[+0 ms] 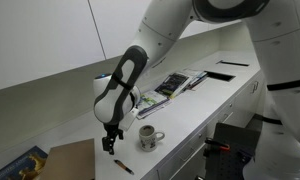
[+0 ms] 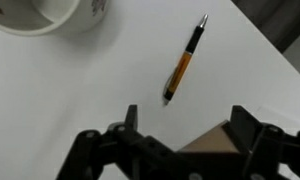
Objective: Remove the yellow pen from inside the mug
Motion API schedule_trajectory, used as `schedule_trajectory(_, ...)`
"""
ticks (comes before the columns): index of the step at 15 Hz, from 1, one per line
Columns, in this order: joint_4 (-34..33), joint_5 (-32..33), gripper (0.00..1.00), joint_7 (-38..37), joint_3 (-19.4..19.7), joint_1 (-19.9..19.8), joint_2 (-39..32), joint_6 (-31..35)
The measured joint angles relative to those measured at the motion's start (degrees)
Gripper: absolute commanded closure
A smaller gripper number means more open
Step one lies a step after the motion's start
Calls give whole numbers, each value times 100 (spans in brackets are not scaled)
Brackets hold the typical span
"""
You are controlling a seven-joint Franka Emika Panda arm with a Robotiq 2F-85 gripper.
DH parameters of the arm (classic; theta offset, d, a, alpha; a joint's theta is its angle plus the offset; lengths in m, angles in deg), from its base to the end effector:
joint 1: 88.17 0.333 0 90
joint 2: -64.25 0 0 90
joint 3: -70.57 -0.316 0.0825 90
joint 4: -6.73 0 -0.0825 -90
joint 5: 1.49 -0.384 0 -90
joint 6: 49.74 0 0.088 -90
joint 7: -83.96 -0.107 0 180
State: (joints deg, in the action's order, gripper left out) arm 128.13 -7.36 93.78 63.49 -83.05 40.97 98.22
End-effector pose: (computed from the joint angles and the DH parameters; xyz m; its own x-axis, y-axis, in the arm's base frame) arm 0.5715 0.1211 0.2249 0.9575 0.2796 0.0707 0.2856 -0.9534 -0.0971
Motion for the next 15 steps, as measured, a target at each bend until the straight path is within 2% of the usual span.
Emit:
schedule_trajectory(4,921,50,0,108,-39,-124,999,164)
schedule_trajectory(9,1616,328,0,111,94,-127,2317,-345)
schedule_trajectory(15,1936,329,0,117,94,-100,2866,-752)
